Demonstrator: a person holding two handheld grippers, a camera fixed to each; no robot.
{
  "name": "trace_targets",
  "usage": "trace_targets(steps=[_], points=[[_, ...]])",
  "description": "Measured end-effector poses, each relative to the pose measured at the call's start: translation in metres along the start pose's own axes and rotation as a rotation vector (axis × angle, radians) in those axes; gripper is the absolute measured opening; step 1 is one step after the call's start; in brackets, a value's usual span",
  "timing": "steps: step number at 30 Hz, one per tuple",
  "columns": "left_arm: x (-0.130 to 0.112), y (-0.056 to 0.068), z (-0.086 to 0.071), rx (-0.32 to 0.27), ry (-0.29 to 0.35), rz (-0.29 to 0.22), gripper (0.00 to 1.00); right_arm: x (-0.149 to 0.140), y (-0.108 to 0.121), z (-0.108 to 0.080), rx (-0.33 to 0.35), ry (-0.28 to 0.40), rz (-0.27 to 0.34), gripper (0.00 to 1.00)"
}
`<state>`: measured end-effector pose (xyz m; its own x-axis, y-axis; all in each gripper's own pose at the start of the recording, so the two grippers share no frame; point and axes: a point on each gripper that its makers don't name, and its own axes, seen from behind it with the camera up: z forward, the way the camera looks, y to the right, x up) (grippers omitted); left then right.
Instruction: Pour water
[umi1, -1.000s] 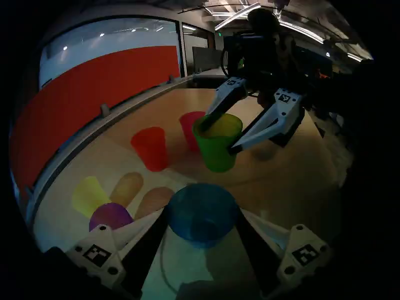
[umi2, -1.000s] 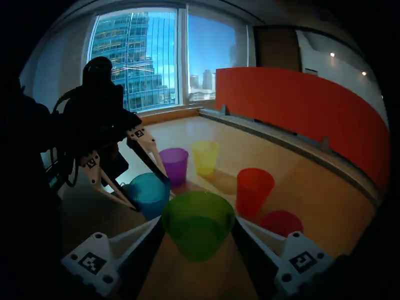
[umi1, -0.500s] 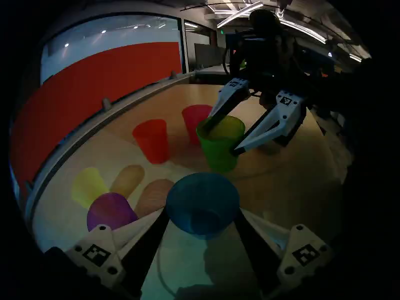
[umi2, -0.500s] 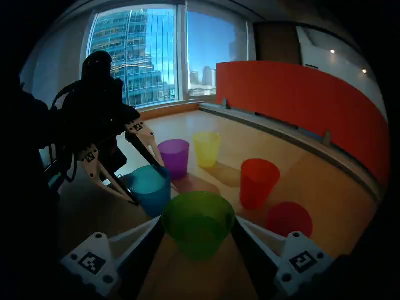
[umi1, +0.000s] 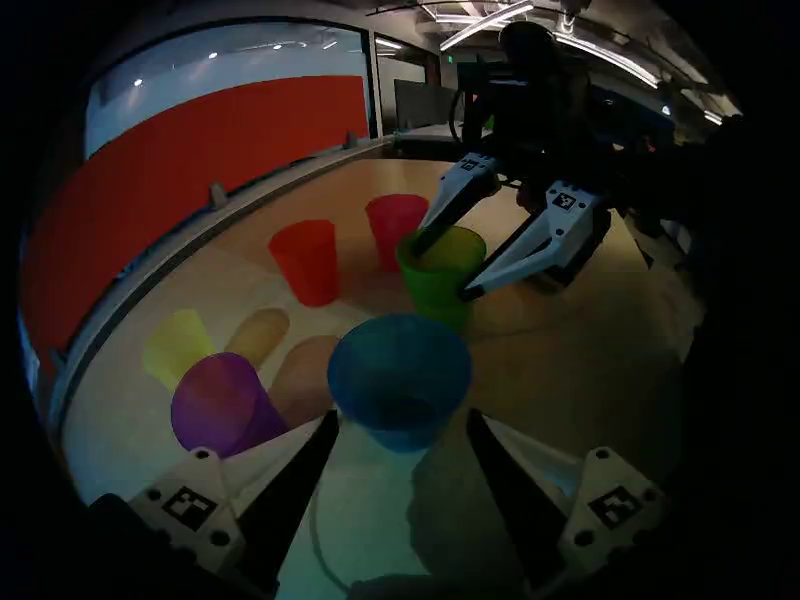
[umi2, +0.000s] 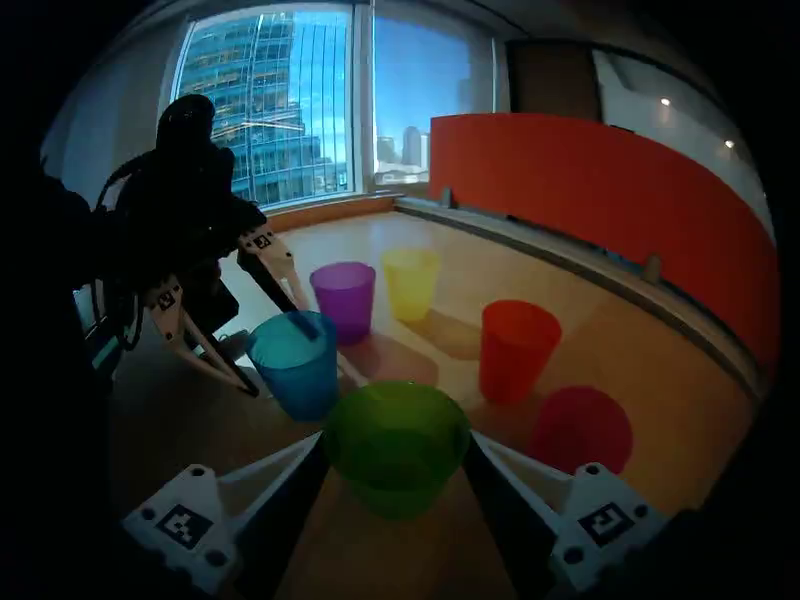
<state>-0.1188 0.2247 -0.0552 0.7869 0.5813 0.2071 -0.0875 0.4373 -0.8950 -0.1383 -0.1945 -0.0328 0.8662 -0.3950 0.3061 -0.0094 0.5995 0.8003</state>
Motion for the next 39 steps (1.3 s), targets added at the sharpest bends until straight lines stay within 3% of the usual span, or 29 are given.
trace_targets(steps=[14,20,39], points=[[-0.009,0.003,-0.016,0.021,0.009,-0.05,0.95,-0.005,-0.003,-0.004,-0.002,-0.001,0.019,0.94],[-0.01,0.001,-0.023,0.034,0.021,-0.068,0.96,-0.008,-0.001,-0.01,-0.019,-0.001,0.021,0.99],[-0.018,-0.011,-0.043,0.118,0.055,-0.131,0.95,-0.012,-0.004,-0.042,-0.079,0.019,0.032,0.99]])
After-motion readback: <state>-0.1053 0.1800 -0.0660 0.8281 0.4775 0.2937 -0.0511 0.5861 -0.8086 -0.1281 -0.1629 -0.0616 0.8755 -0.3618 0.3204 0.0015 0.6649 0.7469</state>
